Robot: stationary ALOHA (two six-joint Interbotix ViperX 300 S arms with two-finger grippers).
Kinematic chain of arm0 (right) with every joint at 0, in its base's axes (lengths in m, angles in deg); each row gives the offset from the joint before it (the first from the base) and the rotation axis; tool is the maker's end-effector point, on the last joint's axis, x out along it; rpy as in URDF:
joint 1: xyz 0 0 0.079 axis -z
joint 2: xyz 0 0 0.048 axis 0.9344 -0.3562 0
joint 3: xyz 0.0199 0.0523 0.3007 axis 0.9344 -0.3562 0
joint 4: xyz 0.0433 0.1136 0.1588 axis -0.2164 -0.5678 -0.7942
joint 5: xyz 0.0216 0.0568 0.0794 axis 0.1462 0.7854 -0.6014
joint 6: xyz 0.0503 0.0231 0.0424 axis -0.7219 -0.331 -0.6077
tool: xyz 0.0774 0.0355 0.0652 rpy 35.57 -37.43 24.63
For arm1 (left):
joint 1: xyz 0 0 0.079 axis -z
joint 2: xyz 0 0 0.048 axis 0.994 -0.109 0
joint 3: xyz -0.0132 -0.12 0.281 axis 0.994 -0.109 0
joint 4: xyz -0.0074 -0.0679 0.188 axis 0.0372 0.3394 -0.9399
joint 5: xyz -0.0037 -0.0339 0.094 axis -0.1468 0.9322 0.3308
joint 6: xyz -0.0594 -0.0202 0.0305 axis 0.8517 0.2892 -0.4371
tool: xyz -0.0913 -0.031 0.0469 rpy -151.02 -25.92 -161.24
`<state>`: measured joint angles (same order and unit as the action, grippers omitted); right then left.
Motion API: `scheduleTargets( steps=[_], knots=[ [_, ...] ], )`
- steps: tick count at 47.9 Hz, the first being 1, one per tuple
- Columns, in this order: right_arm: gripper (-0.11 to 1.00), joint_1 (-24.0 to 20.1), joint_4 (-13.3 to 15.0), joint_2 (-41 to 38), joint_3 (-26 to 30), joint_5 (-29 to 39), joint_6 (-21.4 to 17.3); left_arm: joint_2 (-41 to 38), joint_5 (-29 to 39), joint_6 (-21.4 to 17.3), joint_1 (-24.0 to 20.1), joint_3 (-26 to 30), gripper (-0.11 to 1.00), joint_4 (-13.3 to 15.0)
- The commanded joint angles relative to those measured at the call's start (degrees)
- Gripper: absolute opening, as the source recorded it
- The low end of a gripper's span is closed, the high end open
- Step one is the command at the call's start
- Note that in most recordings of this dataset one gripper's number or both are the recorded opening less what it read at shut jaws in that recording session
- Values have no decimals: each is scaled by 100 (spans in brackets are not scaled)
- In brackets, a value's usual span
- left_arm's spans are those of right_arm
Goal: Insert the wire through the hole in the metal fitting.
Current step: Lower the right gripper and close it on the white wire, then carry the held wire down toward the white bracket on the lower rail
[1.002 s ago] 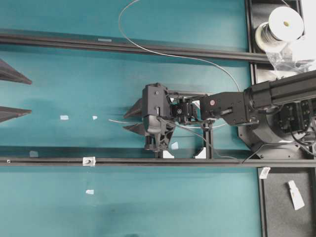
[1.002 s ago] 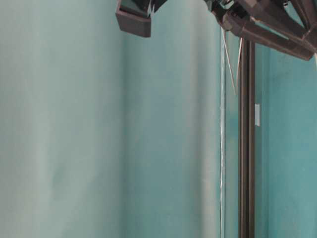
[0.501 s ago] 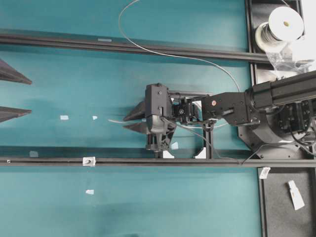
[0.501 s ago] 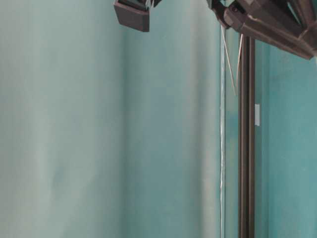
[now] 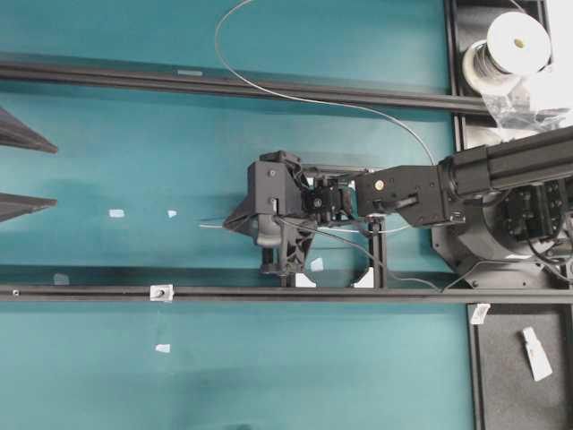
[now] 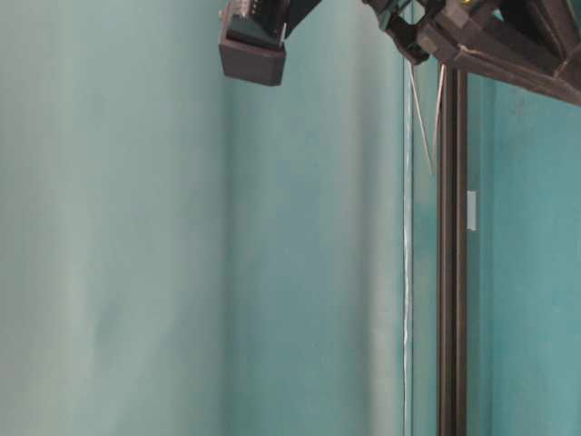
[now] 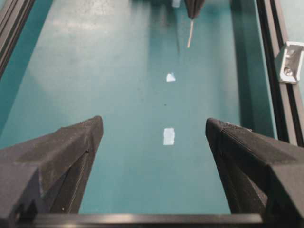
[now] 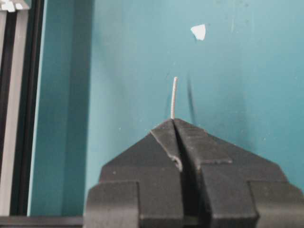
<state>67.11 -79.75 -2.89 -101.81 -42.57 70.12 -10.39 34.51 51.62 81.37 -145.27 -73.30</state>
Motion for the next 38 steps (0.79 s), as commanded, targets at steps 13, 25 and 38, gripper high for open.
scheduleTargets(
  steps=[13, 25, 38],
  knots=[
    [0, -9, 44, 299, 53, -26, 0, 53, -53, 0, 9, 18, 81, 9],
    [0, 53, 44, 448, 79, -114, 0, 53, -44, 0, 9, 26, 81, 9],
    [0, 97, 53, 800, 35, -70, 79, 62, -44, 0, 9, 26, 81, 9]
  ],
)
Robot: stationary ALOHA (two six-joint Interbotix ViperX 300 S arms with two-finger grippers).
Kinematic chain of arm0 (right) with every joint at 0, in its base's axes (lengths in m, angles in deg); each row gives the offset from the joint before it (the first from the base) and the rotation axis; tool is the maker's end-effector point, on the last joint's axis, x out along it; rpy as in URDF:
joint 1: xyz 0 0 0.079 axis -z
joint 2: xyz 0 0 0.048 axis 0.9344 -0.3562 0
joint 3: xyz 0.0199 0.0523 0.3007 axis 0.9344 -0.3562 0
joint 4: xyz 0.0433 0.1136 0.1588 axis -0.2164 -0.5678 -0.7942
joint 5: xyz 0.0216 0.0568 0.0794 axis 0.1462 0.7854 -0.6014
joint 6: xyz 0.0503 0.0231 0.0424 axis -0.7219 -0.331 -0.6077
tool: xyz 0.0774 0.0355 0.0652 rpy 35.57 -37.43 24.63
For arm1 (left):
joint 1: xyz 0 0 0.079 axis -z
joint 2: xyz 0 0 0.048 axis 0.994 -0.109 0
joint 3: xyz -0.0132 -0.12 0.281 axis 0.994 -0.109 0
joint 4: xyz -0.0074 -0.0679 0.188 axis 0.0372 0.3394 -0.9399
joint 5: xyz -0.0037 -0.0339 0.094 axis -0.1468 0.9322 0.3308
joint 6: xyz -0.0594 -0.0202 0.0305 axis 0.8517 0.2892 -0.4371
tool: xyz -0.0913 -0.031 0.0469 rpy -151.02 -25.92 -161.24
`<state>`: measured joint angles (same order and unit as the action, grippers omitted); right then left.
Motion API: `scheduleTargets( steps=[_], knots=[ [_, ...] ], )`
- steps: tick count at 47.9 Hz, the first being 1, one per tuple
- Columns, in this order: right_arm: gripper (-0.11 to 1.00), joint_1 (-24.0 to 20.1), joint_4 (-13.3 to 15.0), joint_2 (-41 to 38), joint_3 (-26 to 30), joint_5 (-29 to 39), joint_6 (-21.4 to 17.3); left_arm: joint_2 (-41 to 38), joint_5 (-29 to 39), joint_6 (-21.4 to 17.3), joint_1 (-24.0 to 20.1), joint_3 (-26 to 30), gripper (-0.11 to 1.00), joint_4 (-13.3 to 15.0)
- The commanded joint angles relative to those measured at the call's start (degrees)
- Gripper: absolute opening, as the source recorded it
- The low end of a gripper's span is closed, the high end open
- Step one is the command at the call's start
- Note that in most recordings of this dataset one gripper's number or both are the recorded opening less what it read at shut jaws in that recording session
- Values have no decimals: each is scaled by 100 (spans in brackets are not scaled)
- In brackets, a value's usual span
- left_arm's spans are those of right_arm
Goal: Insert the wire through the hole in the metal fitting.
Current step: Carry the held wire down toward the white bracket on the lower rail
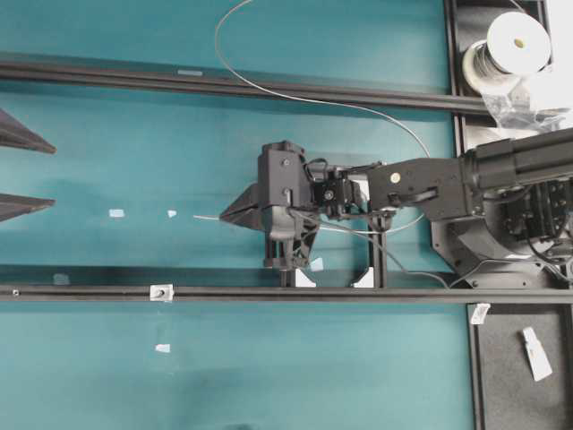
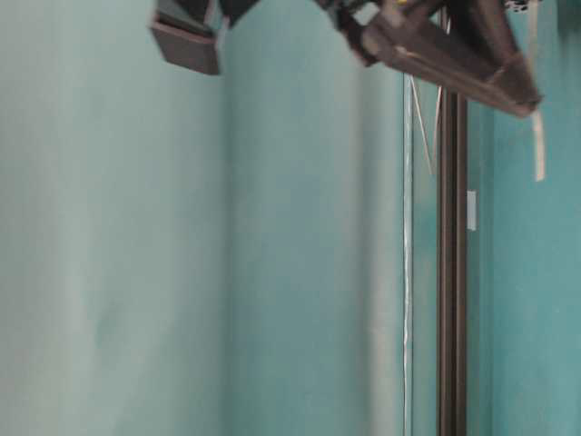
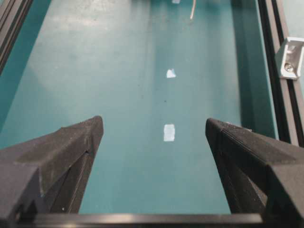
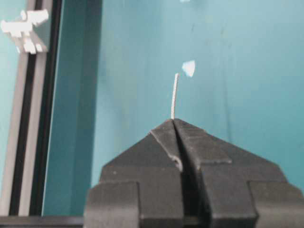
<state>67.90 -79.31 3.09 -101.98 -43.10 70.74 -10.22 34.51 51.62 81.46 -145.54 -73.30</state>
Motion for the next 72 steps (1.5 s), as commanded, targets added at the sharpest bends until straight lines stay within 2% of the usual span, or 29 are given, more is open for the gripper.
scheduleTargets(
  steps=[1, 17, 43, 50, 61, 67, 72],
  knots=[
    [0, 9, 18, 229, 53, -18, 18, 44, -44, 0, 0, 44, 81, 9],
    [0, 18, 18, 510, 79, 281, 62, 35, -44, 9, 0, 44, 81, 9],
    [0, -70, -35, 536, 26, 167, -9, 44, -44, 18, 0, 53, 81, 0],
    [0, -193, -132, 527, -35, 0, -132, 44, -53, 18, 0, 62, 81, 9],
    [0, -422, -510, 554, -519, -905, -457, 62, -44, 62, 0, 53, 81, 9],
    [0, -659, -729, 554, -606, -1169, -457, 88, -44, 114, 9, 44, 81, 9],
    [0, -791, -782, 554, -580, -1187, -457, 97, -44, 132, 35, 53, 81, 9]
  ],
)
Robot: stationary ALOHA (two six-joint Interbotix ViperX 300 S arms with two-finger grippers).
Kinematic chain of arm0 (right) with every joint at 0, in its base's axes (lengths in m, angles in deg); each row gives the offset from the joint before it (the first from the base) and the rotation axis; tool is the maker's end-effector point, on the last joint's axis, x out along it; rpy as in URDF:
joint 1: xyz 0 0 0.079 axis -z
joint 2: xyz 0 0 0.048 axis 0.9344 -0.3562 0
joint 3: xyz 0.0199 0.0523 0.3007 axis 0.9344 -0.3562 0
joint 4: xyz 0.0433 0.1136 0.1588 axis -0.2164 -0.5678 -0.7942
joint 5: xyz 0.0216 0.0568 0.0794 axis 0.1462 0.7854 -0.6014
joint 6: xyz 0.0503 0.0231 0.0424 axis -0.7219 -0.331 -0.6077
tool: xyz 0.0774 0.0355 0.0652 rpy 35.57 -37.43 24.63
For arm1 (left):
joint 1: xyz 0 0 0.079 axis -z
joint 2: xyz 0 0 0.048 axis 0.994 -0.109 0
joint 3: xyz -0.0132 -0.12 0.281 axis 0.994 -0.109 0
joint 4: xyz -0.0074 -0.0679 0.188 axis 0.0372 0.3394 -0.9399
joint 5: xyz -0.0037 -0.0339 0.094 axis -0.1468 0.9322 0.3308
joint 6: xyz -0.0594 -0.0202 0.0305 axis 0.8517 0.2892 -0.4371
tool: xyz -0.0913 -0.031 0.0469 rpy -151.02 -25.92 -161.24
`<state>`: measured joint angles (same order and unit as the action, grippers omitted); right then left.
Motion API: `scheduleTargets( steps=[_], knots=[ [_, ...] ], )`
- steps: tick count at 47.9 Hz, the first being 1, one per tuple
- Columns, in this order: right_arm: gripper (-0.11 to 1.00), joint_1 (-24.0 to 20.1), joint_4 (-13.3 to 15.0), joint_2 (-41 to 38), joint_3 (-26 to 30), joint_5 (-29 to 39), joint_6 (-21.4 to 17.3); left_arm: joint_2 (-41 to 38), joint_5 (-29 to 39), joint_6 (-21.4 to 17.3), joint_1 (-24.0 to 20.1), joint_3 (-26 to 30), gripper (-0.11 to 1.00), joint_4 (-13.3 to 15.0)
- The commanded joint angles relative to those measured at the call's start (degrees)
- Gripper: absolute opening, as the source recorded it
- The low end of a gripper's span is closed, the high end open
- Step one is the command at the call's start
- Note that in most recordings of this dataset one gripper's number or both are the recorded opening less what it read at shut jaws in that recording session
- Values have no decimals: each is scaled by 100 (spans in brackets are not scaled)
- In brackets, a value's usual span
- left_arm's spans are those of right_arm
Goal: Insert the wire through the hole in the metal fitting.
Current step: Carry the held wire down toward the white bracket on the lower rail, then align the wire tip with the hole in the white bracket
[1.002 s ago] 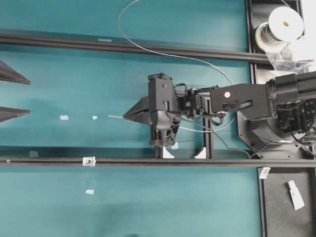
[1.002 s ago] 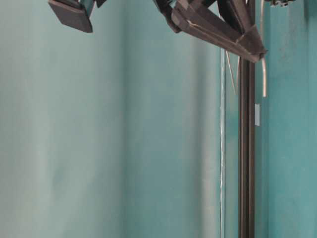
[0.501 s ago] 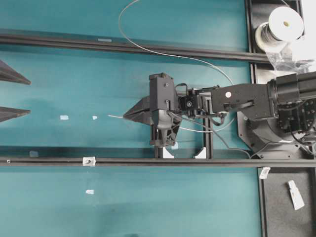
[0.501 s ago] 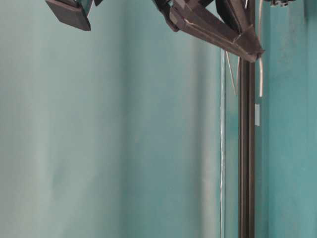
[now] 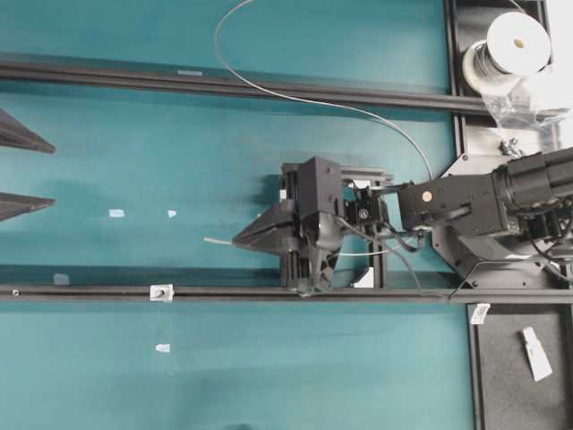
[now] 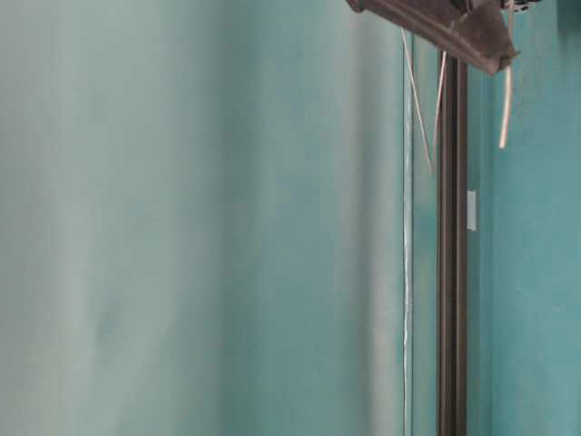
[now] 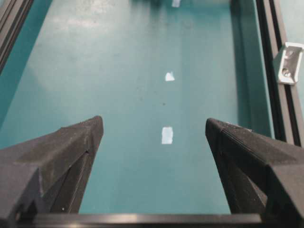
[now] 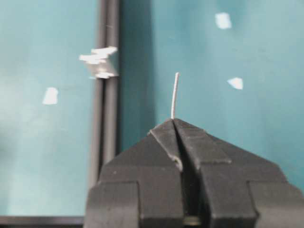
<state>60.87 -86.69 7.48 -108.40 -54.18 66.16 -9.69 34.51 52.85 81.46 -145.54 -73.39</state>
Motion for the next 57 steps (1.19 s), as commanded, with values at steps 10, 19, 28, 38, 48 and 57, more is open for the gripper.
scheduleTargets(
  steps=[10, 19, 28, 38, 48, 57],
  knots=[
    [0, -308, -185, 114, 88, -149, 0, 44, -53, 18, 299, 70, 81, 18],
    [0, -624, -422, 62, 70, -413, 0, 44, -105, 211, 554, 0, 81, 44],
    [0, -949, -844, -141, 35, -615, 26, 44, -554, 703, 835, -237, 81, 44],
    [0, -1125, -1134, -387, 35, -817, 62, 9, -1266, 826, 1195, -448, 81, 44],
    [0, -1204, -1160, -598, 35, -1099, 97, -431, -1529, 826, 1292, -352, 81, 44],
    [0, -1204, -1169, -712, 62, -1143, 123, -1020, -1775, 826, 1424, -114, 81, 62]
  ],
)
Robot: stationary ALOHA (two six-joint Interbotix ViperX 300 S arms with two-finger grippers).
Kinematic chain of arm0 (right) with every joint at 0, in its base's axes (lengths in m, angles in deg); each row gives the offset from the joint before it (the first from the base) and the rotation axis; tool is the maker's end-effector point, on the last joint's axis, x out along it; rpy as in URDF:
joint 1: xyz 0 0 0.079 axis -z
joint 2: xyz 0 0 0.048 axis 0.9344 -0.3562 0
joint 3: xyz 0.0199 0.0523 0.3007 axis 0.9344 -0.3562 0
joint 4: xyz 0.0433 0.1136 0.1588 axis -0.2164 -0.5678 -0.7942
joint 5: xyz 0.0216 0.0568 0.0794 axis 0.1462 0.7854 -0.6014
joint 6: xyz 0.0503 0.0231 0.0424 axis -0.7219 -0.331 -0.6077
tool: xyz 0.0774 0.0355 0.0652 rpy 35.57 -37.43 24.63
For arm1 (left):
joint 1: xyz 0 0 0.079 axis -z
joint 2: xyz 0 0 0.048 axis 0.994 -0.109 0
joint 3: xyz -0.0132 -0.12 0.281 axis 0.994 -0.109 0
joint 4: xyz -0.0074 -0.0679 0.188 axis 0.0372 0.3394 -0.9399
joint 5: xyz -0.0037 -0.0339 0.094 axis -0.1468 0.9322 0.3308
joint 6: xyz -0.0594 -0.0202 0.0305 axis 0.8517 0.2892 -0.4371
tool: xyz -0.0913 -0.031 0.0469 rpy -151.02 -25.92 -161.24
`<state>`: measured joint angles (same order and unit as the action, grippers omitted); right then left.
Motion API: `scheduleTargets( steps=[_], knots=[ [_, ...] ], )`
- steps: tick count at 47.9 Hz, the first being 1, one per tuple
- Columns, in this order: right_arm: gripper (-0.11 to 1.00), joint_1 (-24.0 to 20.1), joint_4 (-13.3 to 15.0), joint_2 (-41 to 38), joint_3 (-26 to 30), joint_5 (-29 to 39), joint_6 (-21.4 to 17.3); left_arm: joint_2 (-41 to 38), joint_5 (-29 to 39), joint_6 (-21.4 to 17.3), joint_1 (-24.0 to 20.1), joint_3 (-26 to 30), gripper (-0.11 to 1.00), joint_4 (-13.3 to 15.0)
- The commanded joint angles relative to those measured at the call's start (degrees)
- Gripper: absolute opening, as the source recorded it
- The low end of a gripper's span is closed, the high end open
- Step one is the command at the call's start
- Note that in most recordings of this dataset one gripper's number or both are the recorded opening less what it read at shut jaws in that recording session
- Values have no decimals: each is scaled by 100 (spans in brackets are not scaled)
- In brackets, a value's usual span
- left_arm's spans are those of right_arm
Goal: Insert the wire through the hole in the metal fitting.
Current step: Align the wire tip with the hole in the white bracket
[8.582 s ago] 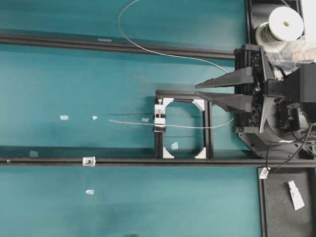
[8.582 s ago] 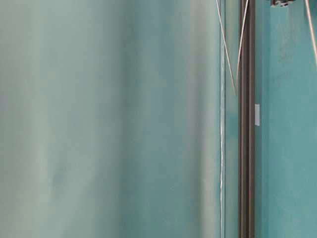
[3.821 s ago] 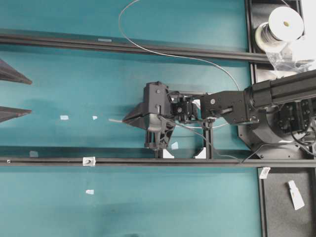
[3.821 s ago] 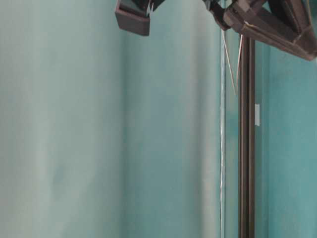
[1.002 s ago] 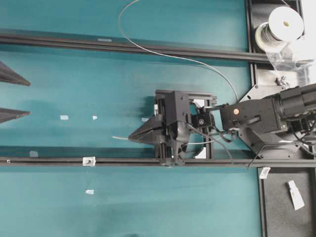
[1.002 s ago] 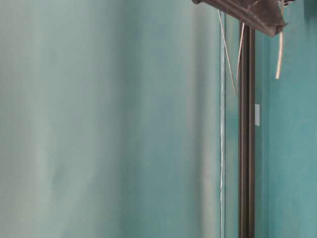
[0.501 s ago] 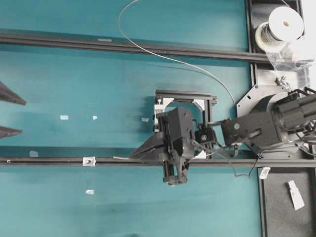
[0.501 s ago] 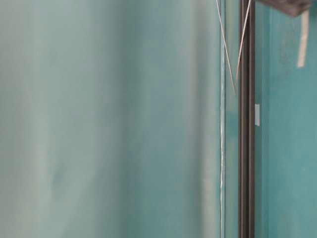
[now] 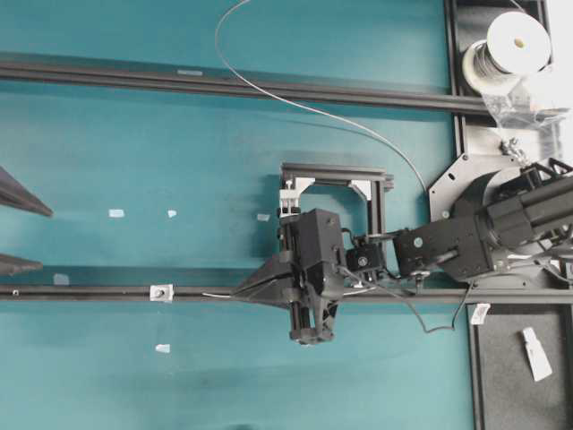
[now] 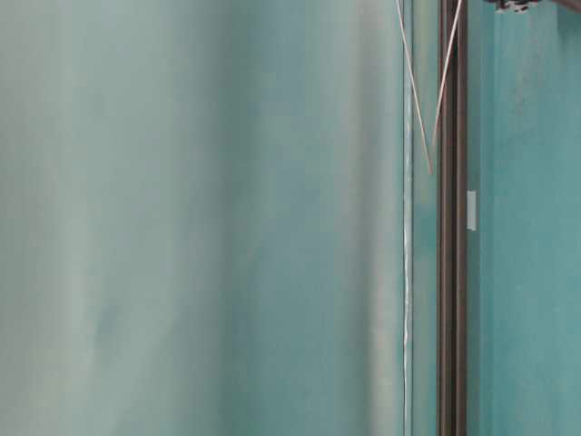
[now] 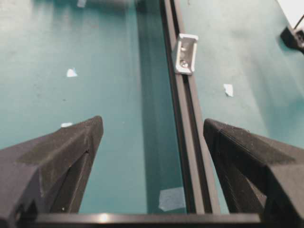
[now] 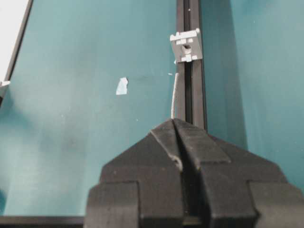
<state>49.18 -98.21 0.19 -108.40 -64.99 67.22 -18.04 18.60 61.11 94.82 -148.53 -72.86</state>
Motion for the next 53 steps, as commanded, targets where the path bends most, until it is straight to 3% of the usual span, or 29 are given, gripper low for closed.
scheduleTargets(
  steps=[1, 17, 53],
  knots=[
    [0, -35, -18, 9, 62, -70, 18, -255, -229, 0, 105, 202, 81, -9],
    [0, -35, -88, -185, 70, -114, 18, -958, -835, 0, 272, 325, 81, 26],
    [0, -44, -202, -431, 44, -580, 325, -958, -844, 18, 404, 360, 80, 26]
  ],
)
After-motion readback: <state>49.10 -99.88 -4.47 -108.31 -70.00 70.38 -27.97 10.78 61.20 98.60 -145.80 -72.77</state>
